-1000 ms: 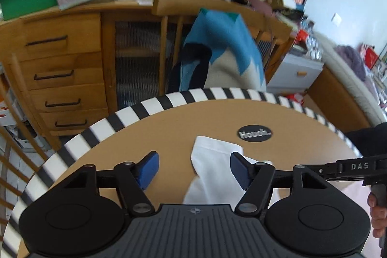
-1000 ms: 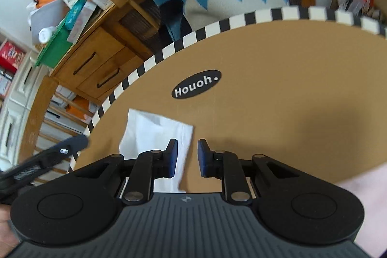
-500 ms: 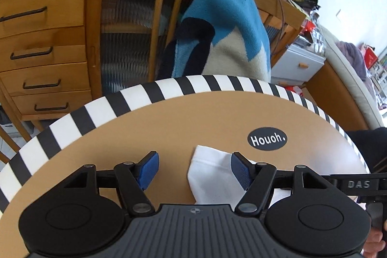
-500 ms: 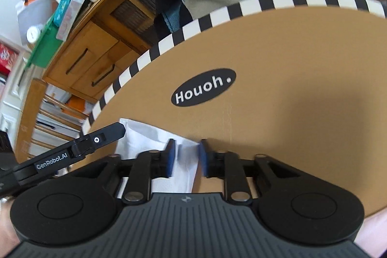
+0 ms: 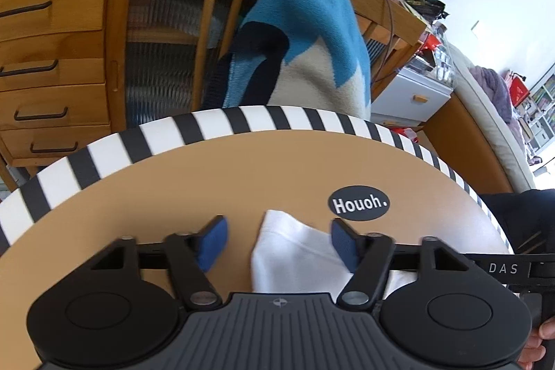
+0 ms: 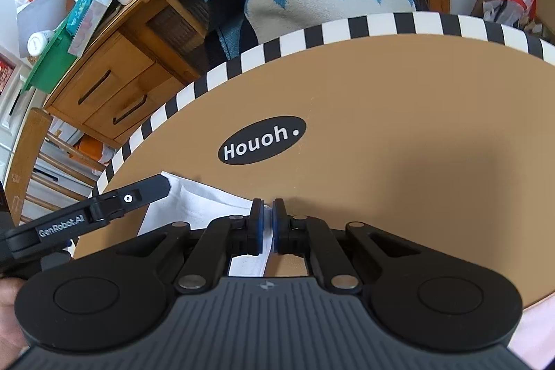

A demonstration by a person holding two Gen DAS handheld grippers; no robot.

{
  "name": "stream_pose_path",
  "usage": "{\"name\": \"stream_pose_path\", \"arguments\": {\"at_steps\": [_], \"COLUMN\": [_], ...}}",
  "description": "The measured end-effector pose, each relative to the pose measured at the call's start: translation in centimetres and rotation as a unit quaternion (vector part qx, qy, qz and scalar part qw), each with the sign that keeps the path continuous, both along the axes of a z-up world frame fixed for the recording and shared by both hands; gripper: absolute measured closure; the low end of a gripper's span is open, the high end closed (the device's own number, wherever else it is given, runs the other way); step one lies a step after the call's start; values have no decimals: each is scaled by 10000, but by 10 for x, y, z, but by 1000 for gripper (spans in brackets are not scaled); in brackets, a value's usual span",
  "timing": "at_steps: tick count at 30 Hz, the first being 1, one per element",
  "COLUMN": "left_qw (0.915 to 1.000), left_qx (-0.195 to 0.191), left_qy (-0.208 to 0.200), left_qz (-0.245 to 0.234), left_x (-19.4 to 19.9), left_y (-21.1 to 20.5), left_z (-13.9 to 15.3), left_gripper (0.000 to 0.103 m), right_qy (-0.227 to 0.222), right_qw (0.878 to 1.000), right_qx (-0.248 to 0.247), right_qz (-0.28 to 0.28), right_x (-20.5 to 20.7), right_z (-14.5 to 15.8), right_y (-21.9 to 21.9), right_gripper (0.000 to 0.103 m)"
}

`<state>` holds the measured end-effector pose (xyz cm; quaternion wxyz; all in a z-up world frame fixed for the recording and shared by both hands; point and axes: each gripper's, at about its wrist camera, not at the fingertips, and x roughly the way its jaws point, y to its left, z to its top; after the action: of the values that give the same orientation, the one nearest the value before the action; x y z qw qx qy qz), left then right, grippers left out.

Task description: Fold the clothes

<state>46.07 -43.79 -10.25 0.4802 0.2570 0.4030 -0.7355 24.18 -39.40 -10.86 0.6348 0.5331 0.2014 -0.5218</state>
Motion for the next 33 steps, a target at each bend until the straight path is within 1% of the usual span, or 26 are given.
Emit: {"name": "stream_pose_path", "arguments": {"at_steps": [1, 2, 5, 8, 13, 14, 17, 20, 22, 24, 27, 30, 33], "left_qw": [10000, 9999, 9998, 9996, 9983, 9978, 9968, 9961, 9958, 9953, 9942, 9938, 9954], "left_qx": [43, 84, 77, -156, -430, -506, -711, -778, -780, -803, -812, -840, -674], "left_qy": [-89, -139, -141, -123, 123, 159, 44, 218, 281, 294, 329, 175, 17], "left_qz": [5, 41, 137, 219, 384, 401, 351, 364, 396, 448, 619, 708, 685], "left_x": [-3, -5, -5, -1, 12, 16, 27, 41, 46, 48, 46, 39, 29], "left_y": [-1, -1, 0, 10, 38, 48, 83, 130, 167, 205, 259, 303, 333], "left_z": [-1, -2, -1, 7, 37, 46, 74, 99, 107, 108, 98, 79, 58], "left_gripper": [87, 97, 99, 100, 100, 99, 99, 99, 99, 98, 98, 98, 96], "right_qy": [0, 8, -64, -142, -237, -298, -554, -677, -659, -467, -130, 124, 198], "right_qw": [10000, 10000, 10000, 9998, 9989, 9984, 9959, 9932, 9917, 9909, 9891, 9854, 9840], "right_qx": [13, 22, 15, -119, -390, -452, -641, -765, -821, -849, -858, -802, -636], "right_qz": [-2, -4, -30, -33, 95, 134, 306, 560, 744, 939, 1192, 1498, 1652], "right_x": [1, 1, 0, -1, -1, -1, -3, -2, 1, 6, 13, 18, 21], "right_z": [-1, -2, -4, 2, 28, 35, 57, 74, 82, 83, 74, 60, 39], "right_y": [0, 0, 3, 7, 24, 31, 60, 99, 126, 154, 190, 220, 243], "right_gripper": [98, 98, 98, 98, 98, 98, 98, 98, 98, 98, 98, 98, 97]}}
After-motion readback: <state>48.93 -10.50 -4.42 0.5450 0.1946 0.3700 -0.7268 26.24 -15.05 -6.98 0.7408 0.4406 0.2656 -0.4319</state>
